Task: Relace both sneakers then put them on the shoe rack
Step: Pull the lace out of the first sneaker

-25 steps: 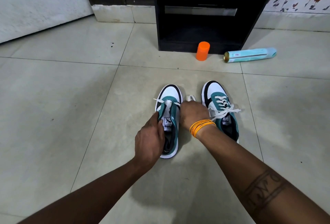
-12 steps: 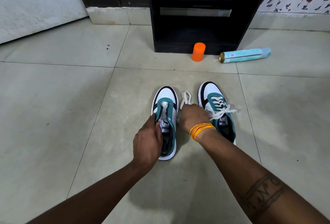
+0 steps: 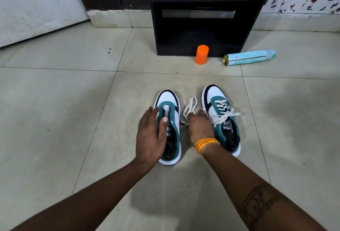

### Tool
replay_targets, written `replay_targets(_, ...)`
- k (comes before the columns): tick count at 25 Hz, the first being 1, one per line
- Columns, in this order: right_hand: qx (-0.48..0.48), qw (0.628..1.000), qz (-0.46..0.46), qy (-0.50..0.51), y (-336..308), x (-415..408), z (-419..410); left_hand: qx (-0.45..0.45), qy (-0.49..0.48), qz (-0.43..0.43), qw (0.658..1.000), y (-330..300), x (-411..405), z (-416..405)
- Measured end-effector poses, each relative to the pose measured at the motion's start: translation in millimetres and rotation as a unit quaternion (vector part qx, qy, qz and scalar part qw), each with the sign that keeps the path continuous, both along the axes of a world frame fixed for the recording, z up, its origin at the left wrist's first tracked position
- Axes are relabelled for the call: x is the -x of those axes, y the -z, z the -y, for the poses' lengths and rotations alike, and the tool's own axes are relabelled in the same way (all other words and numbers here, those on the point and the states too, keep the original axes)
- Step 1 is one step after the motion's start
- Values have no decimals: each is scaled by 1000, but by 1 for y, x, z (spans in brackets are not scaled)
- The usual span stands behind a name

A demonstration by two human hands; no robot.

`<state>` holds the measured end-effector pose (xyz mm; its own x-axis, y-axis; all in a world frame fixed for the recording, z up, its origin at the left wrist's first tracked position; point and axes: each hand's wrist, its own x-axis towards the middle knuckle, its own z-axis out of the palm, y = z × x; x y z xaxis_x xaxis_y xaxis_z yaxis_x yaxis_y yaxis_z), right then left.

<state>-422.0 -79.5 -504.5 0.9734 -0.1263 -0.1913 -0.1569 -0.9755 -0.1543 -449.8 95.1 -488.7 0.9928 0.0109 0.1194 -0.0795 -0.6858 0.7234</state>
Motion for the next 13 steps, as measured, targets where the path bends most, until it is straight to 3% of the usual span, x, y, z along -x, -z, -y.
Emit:
replay_targets(4, -14, 1000, 3, -13, -7, 1, -1, 29, 25, 28, 999, -15, -16, 11)
replay_targets(8, -95, 995, 30, -13, -58, -5, 13, 41, 95, 67, 992, -38, -36, 19)
replay_targets(13, -205, 977, 57, -24, -168, -2, 59, 201, 235, -92, 947, -121, -77, 68)
